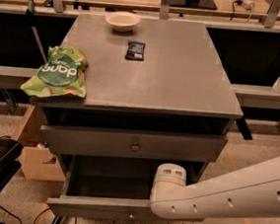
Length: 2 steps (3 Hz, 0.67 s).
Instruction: Open middle drawer
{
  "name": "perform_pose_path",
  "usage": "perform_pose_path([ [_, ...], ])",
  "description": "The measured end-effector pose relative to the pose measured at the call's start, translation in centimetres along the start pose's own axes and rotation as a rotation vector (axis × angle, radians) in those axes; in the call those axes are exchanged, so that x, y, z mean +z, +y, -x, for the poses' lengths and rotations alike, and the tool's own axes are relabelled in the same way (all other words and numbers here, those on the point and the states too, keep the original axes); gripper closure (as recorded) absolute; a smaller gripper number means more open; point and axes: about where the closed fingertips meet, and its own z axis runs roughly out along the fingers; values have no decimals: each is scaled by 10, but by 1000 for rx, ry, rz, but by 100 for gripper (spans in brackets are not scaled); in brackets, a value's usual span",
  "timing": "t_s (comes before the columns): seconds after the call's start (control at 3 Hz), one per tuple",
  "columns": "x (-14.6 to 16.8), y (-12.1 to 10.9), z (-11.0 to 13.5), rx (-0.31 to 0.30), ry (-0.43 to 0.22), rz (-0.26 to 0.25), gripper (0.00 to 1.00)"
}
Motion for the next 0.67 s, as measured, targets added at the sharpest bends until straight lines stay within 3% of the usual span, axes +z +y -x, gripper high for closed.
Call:
perform_pose_path([
  [0.67,23,-39,-13,13,-71,-7,100],
])
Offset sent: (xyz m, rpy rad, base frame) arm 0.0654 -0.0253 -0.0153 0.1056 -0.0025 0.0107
